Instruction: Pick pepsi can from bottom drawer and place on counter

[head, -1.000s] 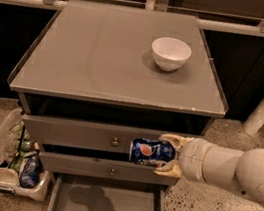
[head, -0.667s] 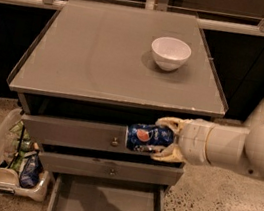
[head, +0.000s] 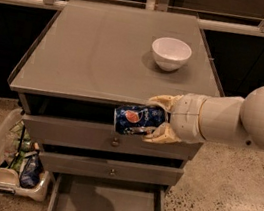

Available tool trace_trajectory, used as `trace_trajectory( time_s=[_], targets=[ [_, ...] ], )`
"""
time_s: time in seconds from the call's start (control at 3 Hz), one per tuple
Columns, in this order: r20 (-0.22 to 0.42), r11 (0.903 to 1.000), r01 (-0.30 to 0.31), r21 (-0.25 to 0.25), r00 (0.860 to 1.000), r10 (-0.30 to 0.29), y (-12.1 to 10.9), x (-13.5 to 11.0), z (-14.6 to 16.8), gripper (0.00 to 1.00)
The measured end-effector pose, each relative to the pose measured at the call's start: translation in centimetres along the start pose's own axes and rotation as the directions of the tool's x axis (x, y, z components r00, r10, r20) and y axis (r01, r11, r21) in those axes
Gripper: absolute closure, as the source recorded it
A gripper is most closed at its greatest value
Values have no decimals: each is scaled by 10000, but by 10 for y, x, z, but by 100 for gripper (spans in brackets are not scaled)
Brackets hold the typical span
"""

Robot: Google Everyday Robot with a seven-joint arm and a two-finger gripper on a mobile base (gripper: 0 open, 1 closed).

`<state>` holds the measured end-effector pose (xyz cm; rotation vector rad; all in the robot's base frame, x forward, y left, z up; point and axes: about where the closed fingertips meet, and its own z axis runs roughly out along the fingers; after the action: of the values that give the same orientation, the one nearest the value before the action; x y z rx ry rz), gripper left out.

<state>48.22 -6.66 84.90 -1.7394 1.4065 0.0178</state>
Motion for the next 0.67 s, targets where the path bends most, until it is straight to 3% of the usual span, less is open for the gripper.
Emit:
trace_trajectory(
  time_s=[0.33, 0.67],
  targets=[
    [132, 10000, -4, -26, 9999, 5, -19, 2, 9, 100],
    [732, 9979, -605, 231, 9956, 587, -73, 13, 37, 100]
  ],
)
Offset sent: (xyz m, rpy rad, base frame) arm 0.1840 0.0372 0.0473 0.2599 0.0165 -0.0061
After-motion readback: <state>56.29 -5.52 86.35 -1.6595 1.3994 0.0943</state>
